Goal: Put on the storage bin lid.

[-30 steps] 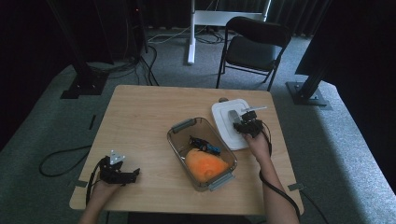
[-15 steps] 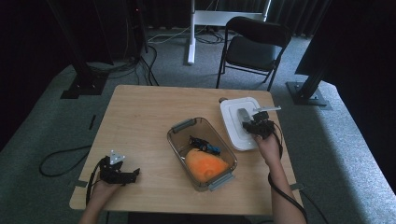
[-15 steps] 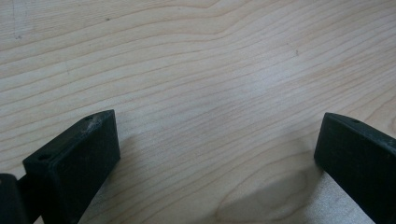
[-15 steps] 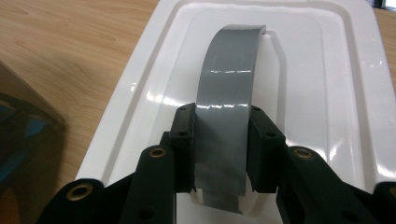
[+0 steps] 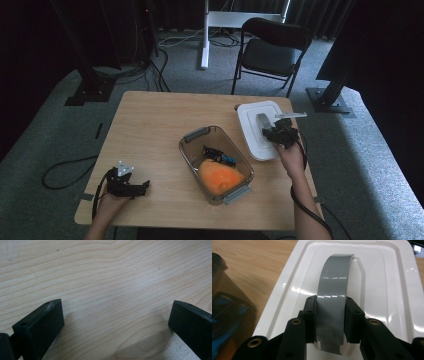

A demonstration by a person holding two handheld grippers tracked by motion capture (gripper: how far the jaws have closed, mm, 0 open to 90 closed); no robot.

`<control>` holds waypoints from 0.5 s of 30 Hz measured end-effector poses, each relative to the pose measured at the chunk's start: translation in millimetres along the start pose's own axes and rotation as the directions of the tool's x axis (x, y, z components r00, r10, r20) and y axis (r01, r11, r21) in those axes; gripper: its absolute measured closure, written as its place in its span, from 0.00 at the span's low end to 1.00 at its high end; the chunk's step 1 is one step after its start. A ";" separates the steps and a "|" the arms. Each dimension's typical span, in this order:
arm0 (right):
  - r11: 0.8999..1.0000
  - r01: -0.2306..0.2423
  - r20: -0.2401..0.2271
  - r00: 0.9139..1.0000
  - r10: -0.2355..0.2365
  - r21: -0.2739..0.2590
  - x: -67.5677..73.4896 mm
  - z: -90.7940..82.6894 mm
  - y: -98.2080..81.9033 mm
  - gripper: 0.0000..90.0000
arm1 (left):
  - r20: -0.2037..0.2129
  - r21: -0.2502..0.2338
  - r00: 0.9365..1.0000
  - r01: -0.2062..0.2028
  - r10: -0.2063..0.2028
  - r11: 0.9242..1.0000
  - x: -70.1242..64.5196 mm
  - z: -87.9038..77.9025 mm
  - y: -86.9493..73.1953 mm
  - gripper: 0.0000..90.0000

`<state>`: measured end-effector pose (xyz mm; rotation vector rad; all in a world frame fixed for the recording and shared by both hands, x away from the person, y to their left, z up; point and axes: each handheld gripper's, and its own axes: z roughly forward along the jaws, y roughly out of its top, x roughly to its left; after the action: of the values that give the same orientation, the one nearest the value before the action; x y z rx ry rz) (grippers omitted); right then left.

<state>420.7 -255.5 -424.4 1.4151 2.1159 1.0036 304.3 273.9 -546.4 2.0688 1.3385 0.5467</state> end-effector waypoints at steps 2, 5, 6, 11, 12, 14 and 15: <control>1.000 0.015 -0.005 1.000 -0.015 -0.015 6.0 -8.5 4.1 0.75 | 0.000 0.000 1.000 0.000 0.000 1.000 0.0 0.0 0.0 0.01; 1.000 0.018 -0.008 1.000 -0.018 -0.022 10.3 -13.4 6.8 0.75 | 0.000 0.000 1.000 0.000 0.000 1.000 0.0 0.0 0.0 0.01; 0.999 0.021 -0.008 1.000 -0.021 -0.024 11.8 -14.9 7.6 0.75 | 0.000 0.000 1.000 0.000 0.000 1.000 0.0 0.0 0.0 0.01; 0.999 0.031 -0.019 0.999 -0.031 -0.039 19.1 -21.0 10.1 0.75 | 0.000 0.000 1.000 0.000 0.000 1.000 0.0 0.0 0.0 0.01; 0.999 0.038 -0.018 0.999 -0.038 -0.039 21.0 -22.2 10.5 0.75 | 0.000 0.000 1.000 0.000 0.000 1.000 0.0 0.0 0.0 0.01; 0.998 0.039 -0.027 0.999 -0.040 -0.043 24.7 -24.7 11.4 0.75 | 0.000 0.000 1.000 0.000 0.000 1.000 0.0 0.0 0.0 0.01; 0.998 0.042 -0.028 0.999 -0.044 -0.045 26.0 -25.5 11.7 0.75 | 0.000 0.000 1.000 -0.001 0.001 1.000 0.0 0.0 0.0 0.01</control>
<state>400.4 -237.8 -397.3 1.3359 2.1213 1.0541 304.3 273.9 -546.3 2.0696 1.3381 0.5471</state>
